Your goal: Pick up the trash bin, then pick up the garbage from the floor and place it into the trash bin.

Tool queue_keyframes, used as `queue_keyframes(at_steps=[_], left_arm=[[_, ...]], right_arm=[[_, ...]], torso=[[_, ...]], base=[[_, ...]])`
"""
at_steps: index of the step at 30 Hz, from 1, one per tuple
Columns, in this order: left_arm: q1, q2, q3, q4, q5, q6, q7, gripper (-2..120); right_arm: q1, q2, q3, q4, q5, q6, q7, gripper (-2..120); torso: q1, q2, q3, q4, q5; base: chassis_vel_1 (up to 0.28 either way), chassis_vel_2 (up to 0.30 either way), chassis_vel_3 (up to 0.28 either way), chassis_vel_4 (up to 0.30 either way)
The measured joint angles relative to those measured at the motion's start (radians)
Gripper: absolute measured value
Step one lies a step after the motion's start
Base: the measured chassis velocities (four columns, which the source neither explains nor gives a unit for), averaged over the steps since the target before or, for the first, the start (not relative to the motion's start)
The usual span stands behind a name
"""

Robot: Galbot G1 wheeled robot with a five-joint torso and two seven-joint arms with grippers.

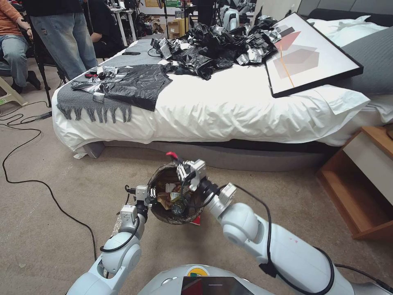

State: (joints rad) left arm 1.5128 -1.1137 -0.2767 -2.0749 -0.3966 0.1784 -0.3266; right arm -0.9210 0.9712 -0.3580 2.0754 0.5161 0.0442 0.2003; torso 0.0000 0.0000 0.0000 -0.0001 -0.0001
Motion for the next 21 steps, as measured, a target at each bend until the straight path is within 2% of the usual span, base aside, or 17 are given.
queue_keyframes(at_steps=[13, 21], left_arm=[[0.000, 0.003, -0.003, -0.007, -0.006, -0.001, -0.001, 3], [0.000, 0.001, -0.004, -0.010, -0.007, -0.002, -0.001, 3]], right_arm=[[-0.025, 0.017, -0.052, -0.131, -0.052, 0.014, -0.002, 0], [-0.016, 0.026, -0.061, -0.163, -0.060, 0.006, 0.013, 0]], torso=[[0.000, 0.000, 0.000, 0.0000, 0.0000], [0.000, 0.000, 0.000, 0.0000, 0.0001]], base=[[0.000, 0.000, 0.000, 0.000], [0.000, 0.000, 0.000, 0.000]])
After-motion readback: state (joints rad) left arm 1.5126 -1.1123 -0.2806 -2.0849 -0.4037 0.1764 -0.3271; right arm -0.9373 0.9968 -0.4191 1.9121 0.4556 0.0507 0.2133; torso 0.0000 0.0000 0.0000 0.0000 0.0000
